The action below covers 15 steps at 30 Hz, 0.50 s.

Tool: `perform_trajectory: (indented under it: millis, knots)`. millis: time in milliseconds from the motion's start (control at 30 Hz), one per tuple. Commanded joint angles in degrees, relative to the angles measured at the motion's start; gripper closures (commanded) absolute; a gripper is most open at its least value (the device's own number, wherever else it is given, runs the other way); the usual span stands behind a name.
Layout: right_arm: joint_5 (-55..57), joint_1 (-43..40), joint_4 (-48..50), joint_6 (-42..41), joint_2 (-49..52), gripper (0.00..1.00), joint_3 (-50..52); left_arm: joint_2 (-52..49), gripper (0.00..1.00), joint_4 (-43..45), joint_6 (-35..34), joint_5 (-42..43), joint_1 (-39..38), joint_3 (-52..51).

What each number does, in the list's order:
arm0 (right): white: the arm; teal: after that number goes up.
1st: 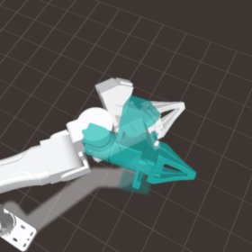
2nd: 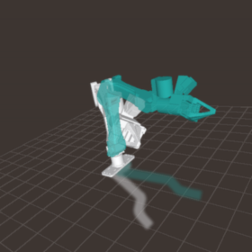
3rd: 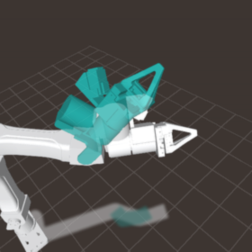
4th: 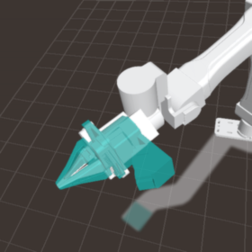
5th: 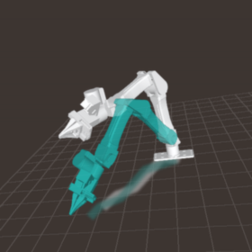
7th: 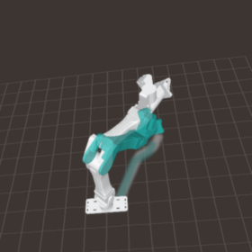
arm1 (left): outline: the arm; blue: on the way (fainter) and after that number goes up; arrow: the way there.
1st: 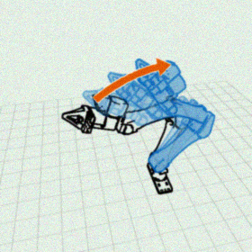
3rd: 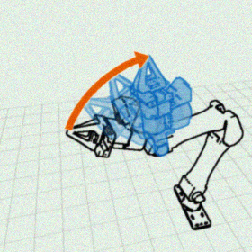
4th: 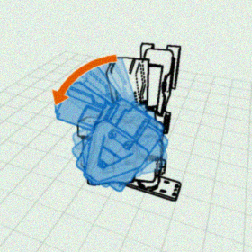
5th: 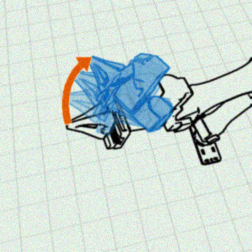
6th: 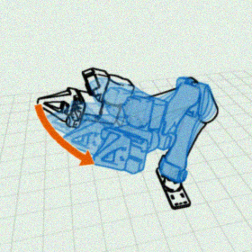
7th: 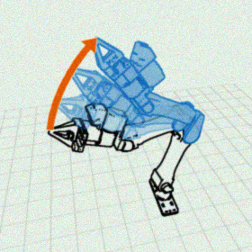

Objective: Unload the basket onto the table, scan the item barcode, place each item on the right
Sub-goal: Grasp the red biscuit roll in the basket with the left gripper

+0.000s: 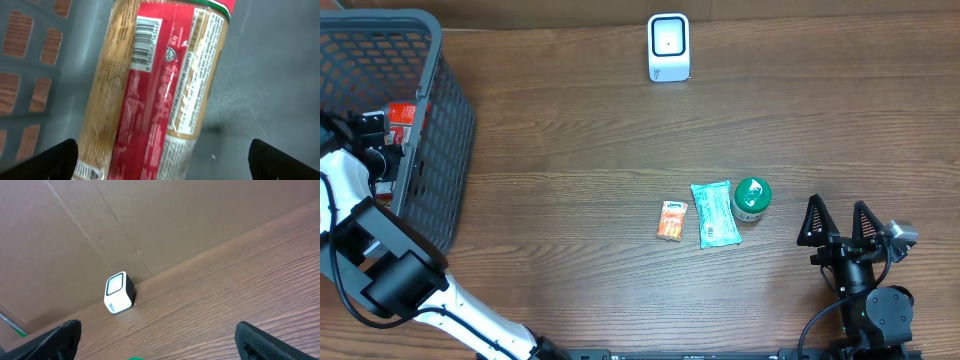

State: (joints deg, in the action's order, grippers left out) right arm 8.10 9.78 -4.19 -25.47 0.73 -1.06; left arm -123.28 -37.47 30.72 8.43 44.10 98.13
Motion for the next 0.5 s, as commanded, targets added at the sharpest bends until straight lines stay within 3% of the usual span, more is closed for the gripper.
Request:
perform_trajectory:
  millis: [0,467]
  knots:
    - [0.2,-0.2,0.2,0.4,-0.6,0.0,0.6,-1.6,0.0,0.9,2.7,5.6,1.4,0.4]
    - [0.2,-0.2,0.2,0.4,-0.6,0.0,0.6,-8.0,0.01,2.2,2.3,8.1,4.5,0.4]
